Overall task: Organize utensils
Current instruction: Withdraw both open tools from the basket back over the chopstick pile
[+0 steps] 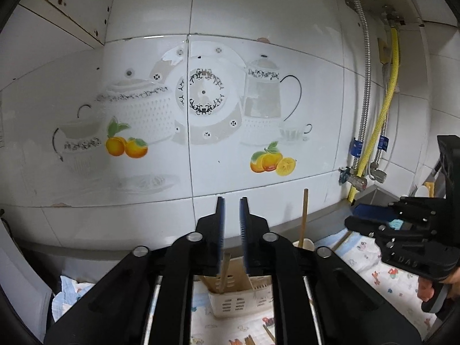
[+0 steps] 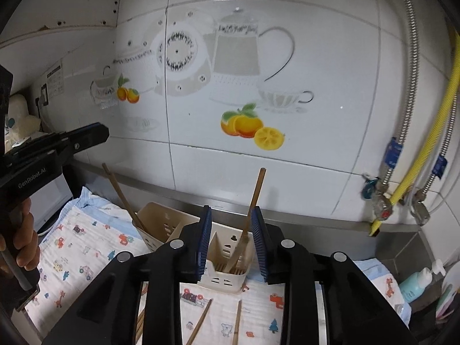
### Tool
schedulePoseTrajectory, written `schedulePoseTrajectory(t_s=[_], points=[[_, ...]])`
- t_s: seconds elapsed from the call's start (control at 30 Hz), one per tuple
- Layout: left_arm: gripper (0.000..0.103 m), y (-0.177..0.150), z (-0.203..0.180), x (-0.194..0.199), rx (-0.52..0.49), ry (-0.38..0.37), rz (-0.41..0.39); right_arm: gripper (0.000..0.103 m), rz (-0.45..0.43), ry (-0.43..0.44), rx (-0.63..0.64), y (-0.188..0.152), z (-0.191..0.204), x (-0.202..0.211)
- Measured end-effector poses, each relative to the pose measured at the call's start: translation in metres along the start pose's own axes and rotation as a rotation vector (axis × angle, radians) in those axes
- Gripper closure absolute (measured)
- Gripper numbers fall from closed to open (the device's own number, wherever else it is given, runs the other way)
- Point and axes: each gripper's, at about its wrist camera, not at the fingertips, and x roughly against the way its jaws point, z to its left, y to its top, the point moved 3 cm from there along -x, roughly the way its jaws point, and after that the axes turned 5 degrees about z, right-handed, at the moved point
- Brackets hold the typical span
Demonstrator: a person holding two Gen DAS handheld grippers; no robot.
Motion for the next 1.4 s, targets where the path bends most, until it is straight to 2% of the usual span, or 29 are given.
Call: schedulePoseTrajectory(t_s=[0.07, 0.13, 0.2, 0.37, 0.47, 0.53, 0.63, 0.73, 0.8, 0.97, 1.0, 1.17, 1.3, 1.4], points=[[0.058, -0.006, 0.001, 0.014, 0.004, 0.01, -0.017, 0.07, -0.007, 0.003, -0.012, -0.007, 0.0, 0.011], [0.057, -0.013, 0.003, 0.024, 0.016, 0.015, -0.017, 0.07, -0.013, -0.002, -0.015, -0.018, 0.002, 0.021], [0.048, -0.022, 0.006, 0.032, 0.035, 0.01, -0.002, 0.067, -0.007, 0.006, -0.02, -0.033, 0.005, 0.029], [0.033, -0.051, 0.014, 0.057, 0.052, 0.047, 0.003, 0.065, 0.025, 0.002, -0.015, -0.083, 0.017, 0.043], [0.029, -0.073, 0.019, 0.073, 0.07, 0.056, 0.017, 0.06, 0.063, 0.035, -0.031, -0.12, 0.026, 0.048], [0.027, -0.084, 0.02, 0.08, 0.067, 0.086, 0.02, 0.06, 0.077, 0.036, -0.034, -0.141, 0.033, 0.051], [0.019, -0.11, 0.02, 0.095, 0.071, 0.104, 0.026, 0.06, 0.112, 0.032, -0.026, -0.175, 0.046, 0.051], [0.016, -0.131, 0.022, 0.105, 0.085, 0.11, 0.043, 0.06, 0.157, 0.051, -0.035, -0.206, 0.058, 0.048], [0.01, -0.144, 0.024, 0.109, 0.104, 0.115, 0.064, 0.06, 0.173, 0.052, -0.044, -0.223, 0.066, 0.047], [0.006, -0.178, 0.028, 0.124, 0.125, 0.153, 0.086, 0.061, 0.209, 0.074, -0.093, -0.255, 0.081, 0.042], [0.006, -0.185, 0.029, 0.127, 0.131, 0.162, 0.09, 0.063, 0.221, 0.095, -0.11, -0.26, 0.085, 0.04], [0.006, -0.213, 0.035, 0.132, 0.157, 0.185, 0.138, 0.076, 0.236, 0.095, -0.143, -0.277, 0.093, 0.034], [0.006, -0.233, 0.039, 0.132, 0.184, 0.194, 0.175, 0.081, 0.247, 0.134, -0.179, -0.284, 0.096, 0.03], [0.006, -0.246, 0.043, 0.129, 0.21, 0.193, 0.207, 0.083, 0.257, 0.115, -0.164, -0.287, 0.099, 0.026]])
